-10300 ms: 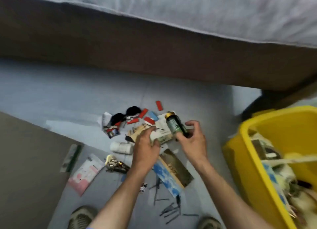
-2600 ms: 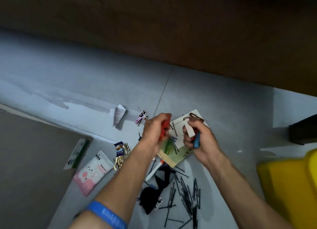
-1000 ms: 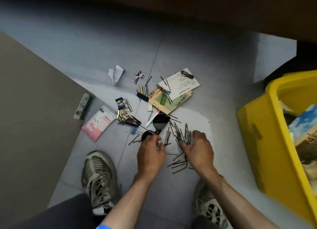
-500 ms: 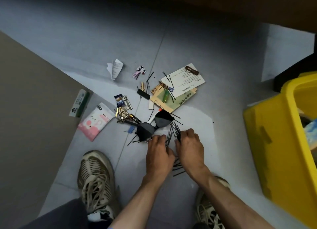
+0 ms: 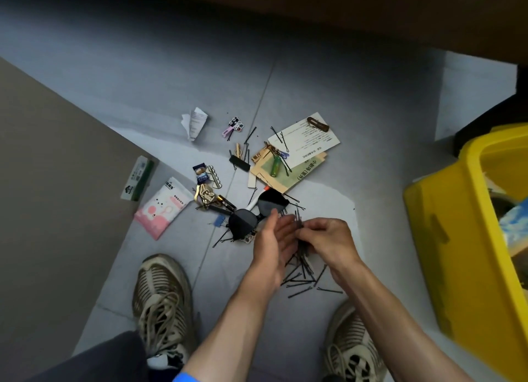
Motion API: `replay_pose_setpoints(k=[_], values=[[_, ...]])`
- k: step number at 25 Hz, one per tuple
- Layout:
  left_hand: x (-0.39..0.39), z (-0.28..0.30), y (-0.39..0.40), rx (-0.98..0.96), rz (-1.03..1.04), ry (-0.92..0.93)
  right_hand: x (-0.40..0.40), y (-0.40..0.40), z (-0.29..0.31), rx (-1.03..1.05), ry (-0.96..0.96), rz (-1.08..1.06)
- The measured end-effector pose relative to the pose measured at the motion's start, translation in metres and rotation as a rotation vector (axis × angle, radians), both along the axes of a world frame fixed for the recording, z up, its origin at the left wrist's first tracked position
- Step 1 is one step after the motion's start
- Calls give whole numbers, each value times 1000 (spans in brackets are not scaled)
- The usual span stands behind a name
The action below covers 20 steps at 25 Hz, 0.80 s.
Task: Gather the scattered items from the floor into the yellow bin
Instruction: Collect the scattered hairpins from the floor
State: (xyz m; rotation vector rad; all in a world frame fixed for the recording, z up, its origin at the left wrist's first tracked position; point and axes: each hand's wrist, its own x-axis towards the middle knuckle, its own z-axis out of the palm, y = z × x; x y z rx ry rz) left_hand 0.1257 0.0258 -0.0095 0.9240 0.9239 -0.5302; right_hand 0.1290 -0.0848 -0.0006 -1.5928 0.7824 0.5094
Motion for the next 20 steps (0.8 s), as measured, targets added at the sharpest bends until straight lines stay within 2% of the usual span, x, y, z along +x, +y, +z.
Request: replay_pose_setpoints(k=[2,3,6,8,10,12,14,17,20], values=[[6,6,-1,-173,-48,20,-4,6,13,47,-54,49],[7,7,-1,-200,-61,26,-5,10,17,40,-79,97],[8,11,-1,-178,2,45,-9,9,26,-42,-214,210],[6,11,3,-124,57,59,-23,-6,23,-248,-346,263],[1,11,11,-52,70,84,-47,-27,14,-559,-335,587],[-5,9,19,-5,51,96,-74,-41,-3,-683,-157,995],[-12,7,26,29,30,98,-92,-41,-20,-744,-115,1159],[-20,4,37,50,54,100,-77,-22,-33,-777,-252,1099],[-24,1,47,99,69,113,-44,-7,-32,-821,-374,937]])
